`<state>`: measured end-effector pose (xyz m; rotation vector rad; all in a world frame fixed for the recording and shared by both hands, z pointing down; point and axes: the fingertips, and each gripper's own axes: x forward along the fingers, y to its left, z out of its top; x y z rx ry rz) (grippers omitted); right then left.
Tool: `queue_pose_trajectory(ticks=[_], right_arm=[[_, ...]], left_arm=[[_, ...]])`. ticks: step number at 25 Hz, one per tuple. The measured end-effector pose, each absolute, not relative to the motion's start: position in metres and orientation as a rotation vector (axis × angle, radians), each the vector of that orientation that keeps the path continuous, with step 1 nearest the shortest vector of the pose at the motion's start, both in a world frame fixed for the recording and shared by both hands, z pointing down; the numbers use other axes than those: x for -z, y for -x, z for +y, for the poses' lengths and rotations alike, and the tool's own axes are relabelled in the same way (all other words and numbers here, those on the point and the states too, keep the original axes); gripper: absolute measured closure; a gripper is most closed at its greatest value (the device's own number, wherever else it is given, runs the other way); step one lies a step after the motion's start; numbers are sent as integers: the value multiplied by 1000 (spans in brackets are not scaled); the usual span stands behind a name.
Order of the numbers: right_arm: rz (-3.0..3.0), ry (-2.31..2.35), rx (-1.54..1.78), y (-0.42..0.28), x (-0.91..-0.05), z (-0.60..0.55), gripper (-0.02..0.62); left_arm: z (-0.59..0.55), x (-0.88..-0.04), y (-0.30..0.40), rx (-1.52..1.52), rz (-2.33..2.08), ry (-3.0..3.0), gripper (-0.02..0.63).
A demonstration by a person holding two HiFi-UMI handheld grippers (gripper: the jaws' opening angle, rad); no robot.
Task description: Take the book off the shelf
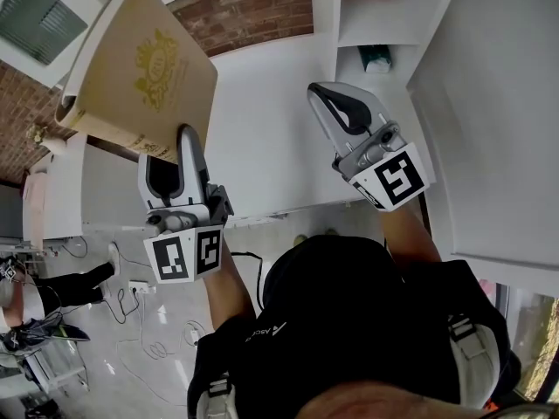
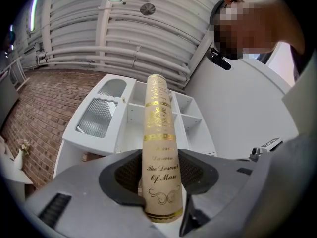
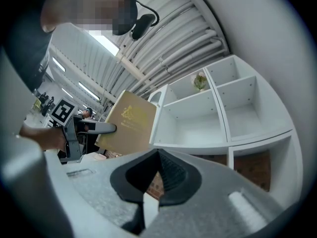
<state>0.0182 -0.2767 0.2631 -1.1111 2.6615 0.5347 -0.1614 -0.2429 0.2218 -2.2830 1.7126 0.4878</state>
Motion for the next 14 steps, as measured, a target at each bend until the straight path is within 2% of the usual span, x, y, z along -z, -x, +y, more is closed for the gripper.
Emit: queue_pose_trajectory(ticks=[14], right_arm=[[2662, 1141, -520, -18, -261, -273, 595]], left_arm=[[-240, -218, 162, -477, 1710, 2292, 419]])
